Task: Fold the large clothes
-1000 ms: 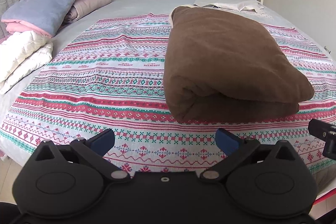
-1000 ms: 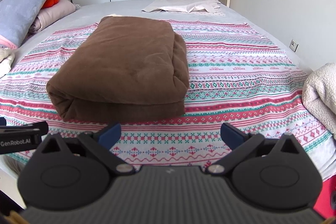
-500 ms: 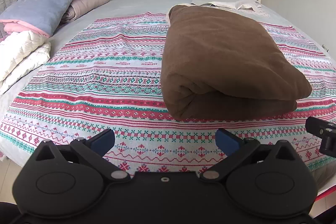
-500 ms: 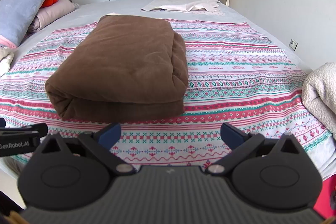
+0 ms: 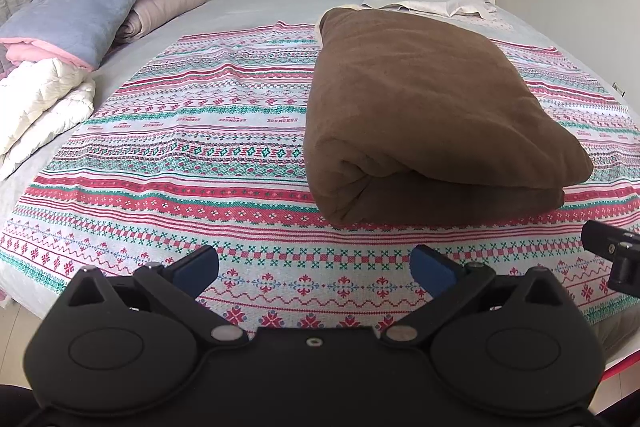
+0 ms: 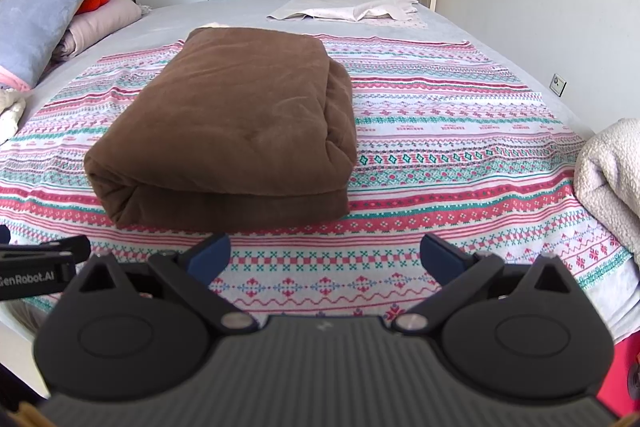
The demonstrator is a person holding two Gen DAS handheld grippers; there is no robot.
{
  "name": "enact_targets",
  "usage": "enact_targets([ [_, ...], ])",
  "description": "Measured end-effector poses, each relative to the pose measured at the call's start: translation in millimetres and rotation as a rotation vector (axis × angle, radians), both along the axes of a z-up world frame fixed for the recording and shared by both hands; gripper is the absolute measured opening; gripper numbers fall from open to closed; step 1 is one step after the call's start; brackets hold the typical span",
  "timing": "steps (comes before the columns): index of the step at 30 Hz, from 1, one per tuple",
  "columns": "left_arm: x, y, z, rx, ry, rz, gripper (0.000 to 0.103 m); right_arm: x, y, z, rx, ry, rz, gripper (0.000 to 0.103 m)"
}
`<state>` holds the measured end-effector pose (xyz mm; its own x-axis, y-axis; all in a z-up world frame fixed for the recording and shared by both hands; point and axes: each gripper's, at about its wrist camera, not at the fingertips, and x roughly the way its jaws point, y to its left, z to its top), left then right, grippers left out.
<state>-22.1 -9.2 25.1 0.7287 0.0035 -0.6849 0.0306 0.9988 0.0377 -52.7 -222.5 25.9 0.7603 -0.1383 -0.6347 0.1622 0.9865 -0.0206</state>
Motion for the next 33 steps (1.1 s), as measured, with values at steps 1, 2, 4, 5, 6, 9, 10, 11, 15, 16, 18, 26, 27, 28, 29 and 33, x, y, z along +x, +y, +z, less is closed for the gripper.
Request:
enact_targets([
  [1,0.1,0.0,-0.1,-0.001,0.001,-0.001,0.103,-0.2,0.0,0.1,0.001,-0.001,0.001,0.103],
  [2,0.1,0.1,-0.1,-0.002,0.001,-0.001,0.103,0.0,-0.9,0.0,0.001,-0.002,0.003,0.103],
  [4,0.0,0.4,-0.2,-0.002,0.001,-0.001,0.103,0.1,-1.4,-0.2,0.001,-0.001,0.003,0.103],
  [5,0.1,0.7,-0.3,-0.001,0.001,-0.001,0.103,0.3,-1.6,0.1,0.001,-0.001,0.004,0.103],
  [6,0.2,0.8,-0.5,0.0,0.002,-0.001,0.103,0.1,-1.6,0.0,0.001,-0.001,0.005,0.103],
  [9,0.3,2.0,-0.4,0.0,0.002,-0.001,0.103,0.6,-1.5,0.0,-0.001,-0.001,0.008,0.103],
  [10,0.6,2.8,-0.2,-0.001,0.002,0.0,0.103,1.1,-1.4,-0.2,-0.002,0.0,0.008,0.103],
  [11,0.7,3.4,0.1,-0.002,0.002,0.0,0.103,1.2,-1.2,0.0,-0.002,0.0,0.008,0.103],
  [15,1.0,4.9,0.6,-0.004,0.003,-0.002,0.103,2.1,0.3,-0.5,-0.005,0.004,0.009,0.103],
  [16,1.1,5.0,0.7,-0.004,0.003,-0.002,0.103,2.1,0.6,-0.5,-0.005,0.004,0.009,0.103],
  [18,1.0,4.9,0.7,-0.003,0.004,-0.002,0.103,2.4,0.9,-0.7,-0.005,0.005,0.01,0.103],
  [26,0.9,4.6,0.7,-0.003,0.003,-0.001,0.103,2.6,1.0,-0.9,-0.004,0.005,0.01,0.103],
  [27,1.0,4.6,0.5,-0.003,0.004,-0.002,0.103,2.5,1.0,-0.8,-0.005,0.005,0.009,0.103],
  [28,1.0,4.5,0.4,-0.003,0.004,-0.001,0.103,2.4,0.9,-0.7,-0.005,0.005,0.009,0.103],
  [29,1.0,4.4,0.5,-0.002,0.003,-0.001,0.103,2.4,0.8,-0.7,-0.005,0.005,0.009,0.103],
  [33,1.0,4.6,0.6,-0.003,0.003,-0.001,0.103,2.4,1.0,-0.8,-0.006,0.005,0.009,0.103],
])
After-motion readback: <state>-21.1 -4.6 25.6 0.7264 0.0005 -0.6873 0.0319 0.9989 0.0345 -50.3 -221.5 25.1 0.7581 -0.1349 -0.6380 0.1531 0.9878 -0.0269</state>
